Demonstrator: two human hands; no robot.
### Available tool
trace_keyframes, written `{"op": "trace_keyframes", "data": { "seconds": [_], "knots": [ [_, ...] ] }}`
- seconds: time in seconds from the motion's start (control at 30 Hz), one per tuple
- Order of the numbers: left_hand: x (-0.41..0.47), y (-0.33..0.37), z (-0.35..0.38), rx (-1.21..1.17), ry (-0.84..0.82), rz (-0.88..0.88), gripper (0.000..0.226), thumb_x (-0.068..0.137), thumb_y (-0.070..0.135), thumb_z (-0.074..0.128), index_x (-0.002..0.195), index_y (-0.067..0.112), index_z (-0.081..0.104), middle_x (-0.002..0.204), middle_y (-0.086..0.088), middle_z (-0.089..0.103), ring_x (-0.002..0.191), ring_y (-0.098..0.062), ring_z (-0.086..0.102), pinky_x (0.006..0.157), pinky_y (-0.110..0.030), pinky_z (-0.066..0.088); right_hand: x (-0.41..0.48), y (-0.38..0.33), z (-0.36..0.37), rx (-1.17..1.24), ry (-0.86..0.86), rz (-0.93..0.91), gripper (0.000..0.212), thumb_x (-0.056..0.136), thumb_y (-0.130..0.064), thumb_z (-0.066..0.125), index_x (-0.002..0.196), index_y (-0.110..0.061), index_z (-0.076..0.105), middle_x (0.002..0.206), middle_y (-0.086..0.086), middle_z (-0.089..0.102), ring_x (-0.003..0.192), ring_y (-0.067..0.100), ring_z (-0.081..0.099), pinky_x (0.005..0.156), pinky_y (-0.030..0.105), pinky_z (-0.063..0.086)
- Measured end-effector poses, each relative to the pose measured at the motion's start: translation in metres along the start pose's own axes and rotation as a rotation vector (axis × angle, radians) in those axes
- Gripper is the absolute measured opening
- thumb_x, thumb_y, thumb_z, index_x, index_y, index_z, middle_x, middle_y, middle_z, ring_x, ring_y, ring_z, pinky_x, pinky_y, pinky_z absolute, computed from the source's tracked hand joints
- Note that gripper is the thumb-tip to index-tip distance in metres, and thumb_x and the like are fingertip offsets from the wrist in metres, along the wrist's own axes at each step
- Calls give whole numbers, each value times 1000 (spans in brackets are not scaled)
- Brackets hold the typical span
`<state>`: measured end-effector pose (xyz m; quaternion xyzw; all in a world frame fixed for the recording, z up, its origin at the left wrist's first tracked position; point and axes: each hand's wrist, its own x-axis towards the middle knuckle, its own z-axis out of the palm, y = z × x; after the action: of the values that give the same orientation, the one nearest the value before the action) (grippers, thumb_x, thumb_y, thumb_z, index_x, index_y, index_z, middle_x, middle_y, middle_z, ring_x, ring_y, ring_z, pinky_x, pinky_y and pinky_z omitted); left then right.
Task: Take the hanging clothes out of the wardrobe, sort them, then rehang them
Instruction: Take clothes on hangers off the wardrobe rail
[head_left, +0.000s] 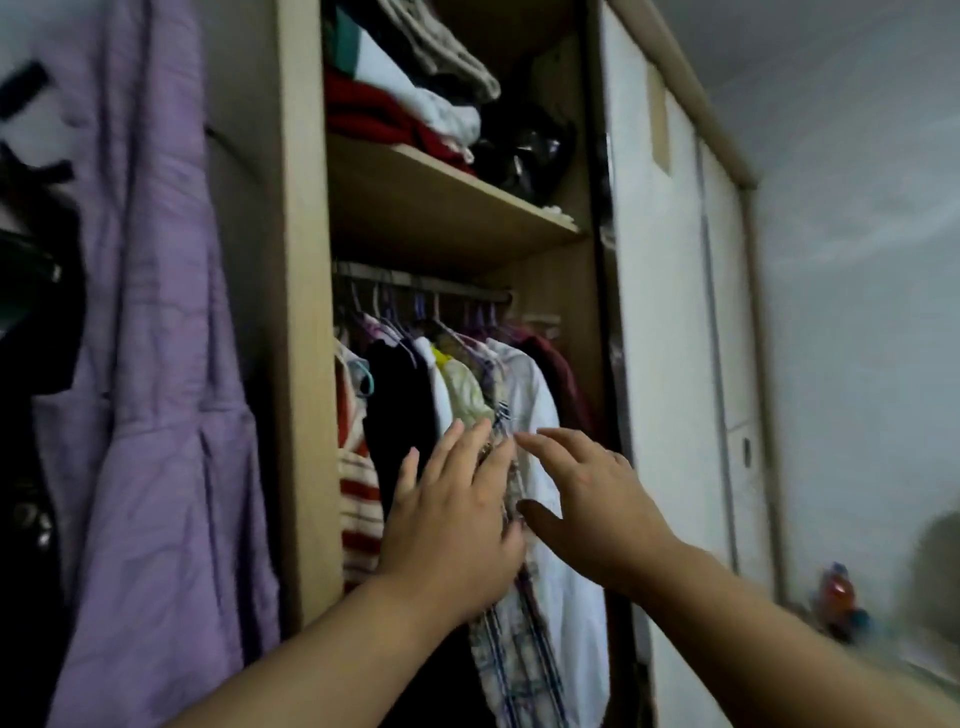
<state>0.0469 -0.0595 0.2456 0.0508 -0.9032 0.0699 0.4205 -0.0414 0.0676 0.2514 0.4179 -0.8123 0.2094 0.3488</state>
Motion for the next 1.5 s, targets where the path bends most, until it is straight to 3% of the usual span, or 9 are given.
{"op": "trace_keyframes", "data": {
  "seconds": [0.23, 0.37, 0.5, 0.67, 0.8, 1.03, 1.17, 1.33, 1.5],
  "knots": [
    [39, -25, -42, 398, 149, -28, 64, 70, 47, 41, 127, 25, 56, 137, -5, 52, 132, -26, 44, 103, -51, 36, 82, 3, 25, 211, 23, -200, 66, 80, -44, 55, 142, -30, 36, 139, -5, 44, 126, 20, 46, 101, 39, 41],
    [66, -44, -79, 532, 229, -151, 58, 75, 37, 57, 131, 22, 53, 145, -7, 43, 141, -28, 27, 110, -51, 25, 131, -13, 35, 365, -37, -280, 69, 87, -39, 59, 147, -18, 31, 146, 1, 40, 133, 19, 38, 108, 27, 30],
    [84, -61, -99, 676, 256, -245, 60, 83, 30, 55, 141, 21, 42, 155, -5, 25, 147, -25, 3, 115, -42, 2, 169, -40, 39, 647, -134, -301, 68, 88, -37, 59, 147, -17, 31, 147, 2, 42, 133, 19, 41, 104, 24, 33],
    [91, -66, -94, 762, 279, -279, 64, 73, 31, 48, 136, 19, 49, 151, -5, 34, 145, -25, 11, 112, -44, 9, 209, -75, 55, 745, -119, -348, 51, 89, -32, 60, 136, -18, 47, 127, 6, 61, 117, 24, 55, 86, 23, 40],
    [92, -66, -93, 819, 324, -271, 59, 74, 33, 39, 128, 19, 57, 144, -5, 46, 142, -26, 25, 109, -46, 19, 239, -100, 64, 955, -188, -253, 18, 88, -26, 60, 105, -19, 62, 103, -3, 65, 98, 18, 59, 69, 18, 38],
    [93, -67, -89, 877, 340, -277, 57, 74, 35, 38, 126, 21, 59, 140, -4, 50, 140, -28, 29, 108, -47, 18, 275, -119, 75, 910, -209, -34, 27, 89, -21, 52, 110, -5, 57, 110, 13, 62, 101, 29, 60, 72, 26, 40],
    [93, -68, -88, 886, 356, -269, 56, 73, 35, 39, 123, 22, 60, 137, -4, 52, 140, -28, 30, 108, -46, 19, 283, -118, 80, 799, -248, -52, 26, 87, -23, 60, 108, -9, 56, 103, 9, 62, 89, 25, 58, 72, 30, 47],
    [92, -69, -88, 880, 361, -255, 54, 73, 34, 41, 121, 22, 61, 136, -4, 53, 139, -28, 31, 107, -48, 19, 287, -105, 90, 722, -130, -71, 21, 91, -17, 50, 107, -6, 59, 108, 14, 65, 102, 31, 60, 80, 32, 47],
    [91, -71, -88, 888, 370, -254, 51, 75, 31, 41, 122, 25, 59, 136, -2, 52, 140, -26, 27, 108, -47, 17, 289, -83, 90, 743, -7, -122, 35, 94, -14, 46, 128, -13, 52, 116, 13, 65, 120, 28, 50, 111, 34, 30]
  ]
}}
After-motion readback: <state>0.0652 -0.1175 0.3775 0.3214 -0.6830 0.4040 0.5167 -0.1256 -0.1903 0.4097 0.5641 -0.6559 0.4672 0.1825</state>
